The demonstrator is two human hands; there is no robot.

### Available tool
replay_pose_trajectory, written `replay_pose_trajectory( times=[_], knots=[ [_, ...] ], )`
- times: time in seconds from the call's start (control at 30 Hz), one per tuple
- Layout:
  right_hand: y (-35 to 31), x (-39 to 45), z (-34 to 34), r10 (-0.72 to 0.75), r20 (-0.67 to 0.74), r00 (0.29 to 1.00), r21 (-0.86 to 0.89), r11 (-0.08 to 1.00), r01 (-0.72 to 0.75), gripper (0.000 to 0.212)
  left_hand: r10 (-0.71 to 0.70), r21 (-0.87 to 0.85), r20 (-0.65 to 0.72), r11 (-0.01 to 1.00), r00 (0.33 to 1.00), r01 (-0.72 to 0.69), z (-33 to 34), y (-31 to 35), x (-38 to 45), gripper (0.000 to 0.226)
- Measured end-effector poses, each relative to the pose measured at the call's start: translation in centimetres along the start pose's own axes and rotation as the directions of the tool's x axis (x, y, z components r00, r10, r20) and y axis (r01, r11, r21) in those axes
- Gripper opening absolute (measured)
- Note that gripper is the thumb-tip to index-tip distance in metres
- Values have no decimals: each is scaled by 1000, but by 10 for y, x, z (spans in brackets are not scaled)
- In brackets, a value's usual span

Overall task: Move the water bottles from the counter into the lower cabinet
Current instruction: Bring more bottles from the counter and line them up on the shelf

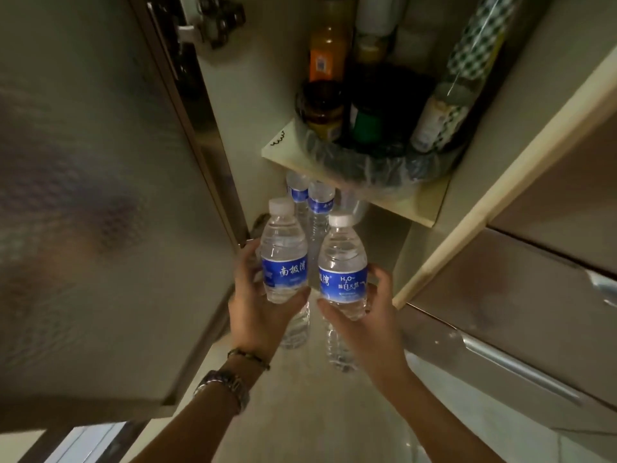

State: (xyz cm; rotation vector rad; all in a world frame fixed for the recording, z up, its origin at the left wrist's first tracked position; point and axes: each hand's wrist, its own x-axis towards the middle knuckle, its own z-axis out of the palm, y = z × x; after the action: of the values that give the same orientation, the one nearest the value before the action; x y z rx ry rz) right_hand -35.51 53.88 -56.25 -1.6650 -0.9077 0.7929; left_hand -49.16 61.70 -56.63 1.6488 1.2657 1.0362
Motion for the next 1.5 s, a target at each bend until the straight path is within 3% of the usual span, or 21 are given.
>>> replay_pose_trajectory(
  times=[0.27, 0.77, 1.1, 1.5],
  knots=[
    [63, 34, 14, -30, -46, 998, 45, 998, 32, 70, 92, -98, 42, 991, 995, -87, 31, -59, 27, 91],
    [104, 73, 19, -186, -127, 974, 75, 978, 196, 73, 260, -138, -20, 956, 965, -260, 77, -81, 56, 90],
    [129, 104, 22, -189, -216, 958, 41, 978, 202, 77, 283, -144, 32, 950, 959, -276, 93, -106, 80, 88],
    [157, 141, 31, -176, -366, 914, 25, 980, 198, 75, 252, -326, 66, 920, 965, -218, 124, -138, 108, 83]
  ],
)
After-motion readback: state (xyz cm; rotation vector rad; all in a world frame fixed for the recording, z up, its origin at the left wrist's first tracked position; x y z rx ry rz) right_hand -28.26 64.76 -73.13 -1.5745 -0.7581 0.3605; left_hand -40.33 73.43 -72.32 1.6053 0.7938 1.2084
